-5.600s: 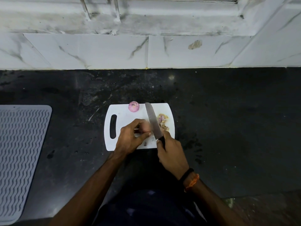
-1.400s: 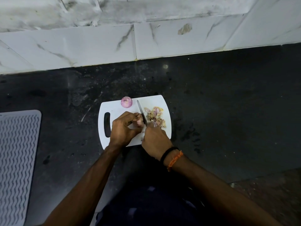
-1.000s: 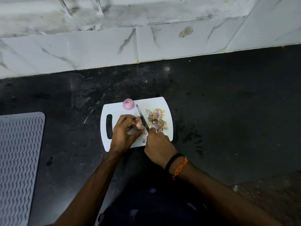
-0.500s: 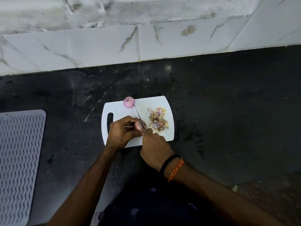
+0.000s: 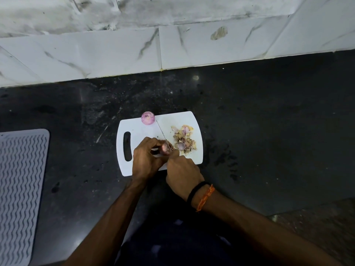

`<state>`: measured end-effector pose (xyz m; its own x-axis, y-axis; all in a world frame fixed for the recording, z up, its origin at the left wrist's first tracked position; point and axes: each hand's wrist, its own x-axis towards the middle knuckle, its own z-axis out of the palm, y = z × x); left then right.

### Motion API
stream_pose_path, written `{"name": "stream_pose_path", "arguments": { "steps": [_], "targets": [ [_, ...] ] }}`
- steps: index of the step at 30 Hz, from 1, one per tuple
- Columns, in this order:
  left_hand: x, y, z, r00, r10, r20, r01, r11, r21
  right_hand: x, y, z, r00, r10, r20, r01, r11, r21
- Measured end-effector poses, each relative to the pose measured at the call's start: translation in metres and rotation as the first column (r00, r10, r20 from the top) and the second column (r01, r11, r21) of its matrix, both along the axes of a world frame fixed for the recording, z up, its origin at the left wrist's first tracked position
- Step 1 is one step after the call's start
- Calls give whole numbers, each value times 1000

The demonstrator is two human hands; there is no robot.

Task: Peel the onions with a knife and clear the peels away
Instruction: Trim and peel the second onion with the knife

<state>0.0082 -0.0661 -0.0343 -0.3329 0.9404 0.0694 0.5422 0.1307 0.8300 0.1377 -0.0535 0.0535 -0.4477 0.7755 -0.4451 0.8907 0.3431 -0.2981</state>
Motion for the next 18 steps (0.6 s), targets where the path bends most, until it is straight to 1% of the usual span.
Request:
{"name": "stream_pose_path", "arguments": {
  "steps": [4, 7, 10, 12, 14, 16, 18],
  "targets": [
    [2, -1, -3, 1000, 0, -25, -1, 999, -34, 8, -10, 0, 1000, -17, -14, 17, 1000, -18],
    [7, 0, -6, 997, -5, -75, 3, 1000, -27, 7, -8, -2, 999, -36, -10, 36, 999, -27],
    [10, -1, -10, 989, -13, -150, 10, 1000, -19, 6, 6, -4, 999, 1, -33, -3, 998, -59],
    [8, -3, -11, 990, -1, -141, -3, 999, -32, 12, 6, -4, 999, 36, -32, -39, 996, -81],
    [7, -5, -14, 991, 0, -136, -6, 999, -39, 20, 1, -1, 999, 37, -25, -39, 995, -91],
    [9, -4, -15, 982, -18, -188, 13, 1000, -28, 20, 5, 3, 998, 55, -12, -56, 995, -88],
    [12, -2, -16, 969, -29, -246, 30, 1000, 0, 15, 14, 5, 997, 66, -32, -69, 994, -90]
  ]
}}
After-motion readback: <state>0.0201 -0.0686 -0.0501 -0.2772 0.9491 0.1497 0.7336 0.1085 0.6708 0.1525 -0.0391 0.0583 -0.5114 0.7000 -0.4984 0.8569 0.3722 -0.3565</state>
